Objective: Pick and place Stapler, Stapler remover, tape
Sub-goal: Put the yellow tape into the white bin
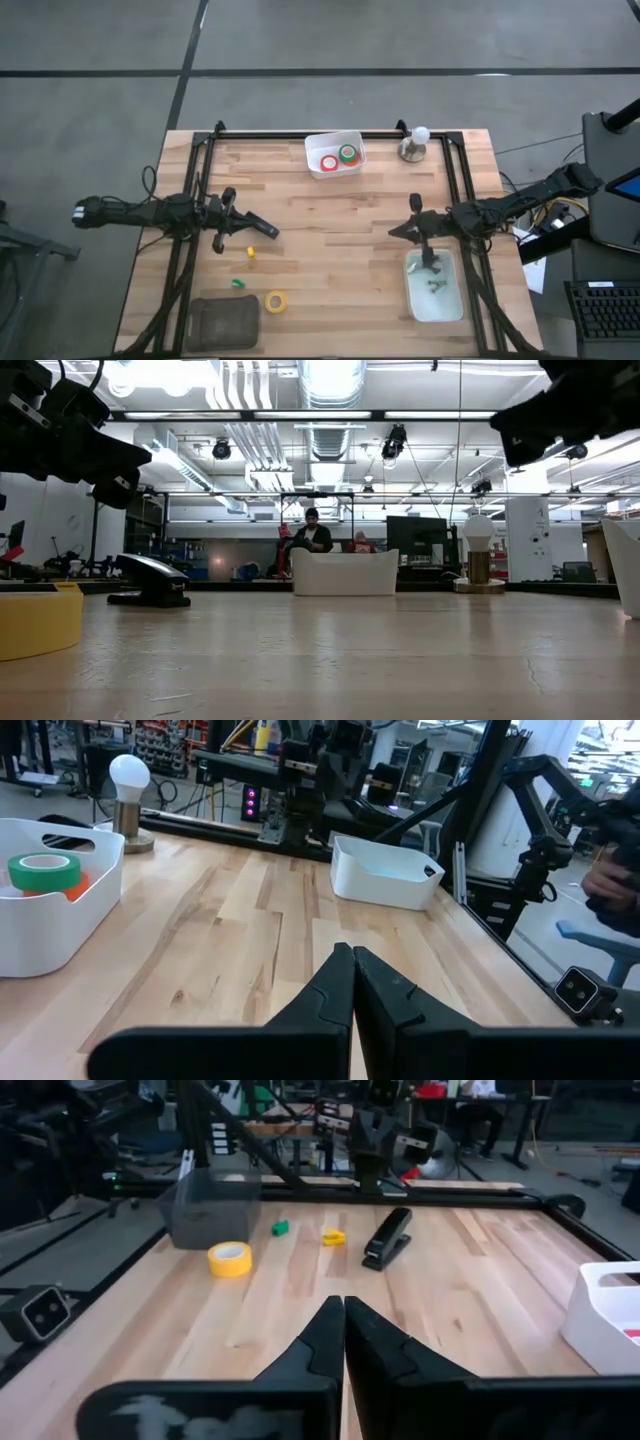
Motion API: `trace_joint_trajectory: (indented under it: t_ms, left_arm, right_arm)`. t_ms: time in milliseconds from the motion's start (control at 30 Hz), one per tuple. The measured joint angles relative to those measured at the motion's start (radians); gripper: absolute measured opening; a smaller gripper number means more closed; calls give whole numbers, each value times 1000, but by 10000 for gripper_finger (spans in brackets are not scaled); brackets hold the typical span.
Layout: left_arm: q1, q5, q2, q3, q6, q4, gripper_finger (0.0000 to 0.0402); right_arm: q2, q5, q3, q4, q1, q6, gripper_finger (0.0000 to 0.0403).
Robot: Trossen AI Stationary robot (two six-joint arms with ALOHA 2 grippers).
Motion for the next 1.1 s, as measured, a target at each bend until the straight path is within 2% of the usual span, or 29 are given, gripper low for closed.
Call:
trace_joint_trajectory:
  t_ms: [167,433,567,667,967,1100]
  left_arm:
    - [0,0,0,0,0,0,7]
    - [0,-1,0,0,1,0,7]
    - [2,-112,0,0,14,70,7]
    - [2,-149,0,0,-139,149,7]
    - [3,-284,2,0,-383,335,7]
    - [2,-237,4,6,-447,364,8]
  right_arm:
    - [-71,0,-61,0,0,-3,8]
    - [-95,-1,-105,7,0,4,8]
    - [-95,-1,-105,7,0,-26,8]
    - [-95,-1,-104,1,0,-26,8]
    - [-109,7,-105,-2,-25,-3,8]
    - [-119,-45,-111,-1,-55,32,8]
